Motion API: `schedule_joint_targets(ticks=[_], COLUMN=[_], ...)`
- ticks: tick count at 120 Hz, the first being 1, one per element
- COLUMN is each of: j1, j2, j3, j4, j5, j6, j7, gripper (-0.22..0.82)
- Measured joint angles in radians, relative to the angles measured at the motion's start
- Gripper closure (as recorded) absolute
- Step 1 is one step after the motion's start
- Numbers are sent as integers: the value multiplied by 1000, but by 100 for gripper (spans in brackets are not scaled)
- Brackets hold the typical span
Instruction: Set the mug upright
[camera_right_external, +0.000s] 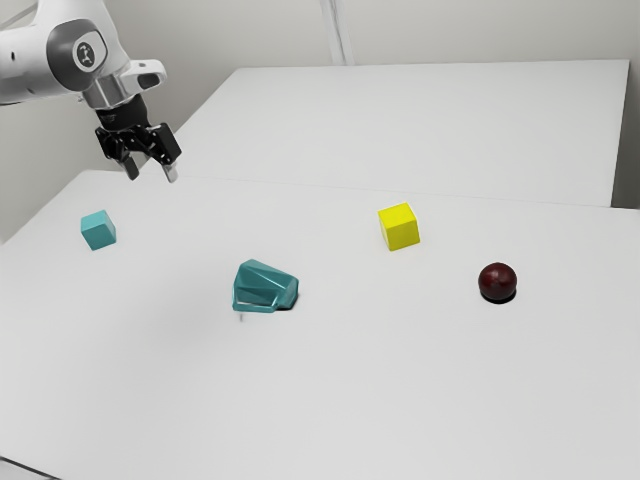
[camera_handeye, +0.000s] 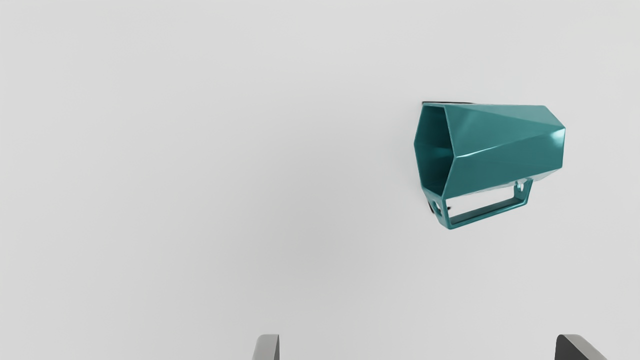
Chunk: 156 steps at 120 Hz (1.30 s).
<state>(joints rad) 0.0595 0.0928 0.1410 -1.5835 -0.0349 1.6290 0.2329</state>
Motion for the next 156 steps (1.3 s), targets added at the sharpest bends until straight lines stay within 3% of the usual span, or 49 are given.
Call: schedule_joint_targets(ticks=[51, 96, 156], j1=[0, 77, 69], j2=[-6, 14, 258], j3=[0, 123, 126], j4=[-37, -236, -266], j5=[-32, -500, -814], j6=[3, 14, 85], j7=[13, 200, 472], gripper=[0, 0, 0])
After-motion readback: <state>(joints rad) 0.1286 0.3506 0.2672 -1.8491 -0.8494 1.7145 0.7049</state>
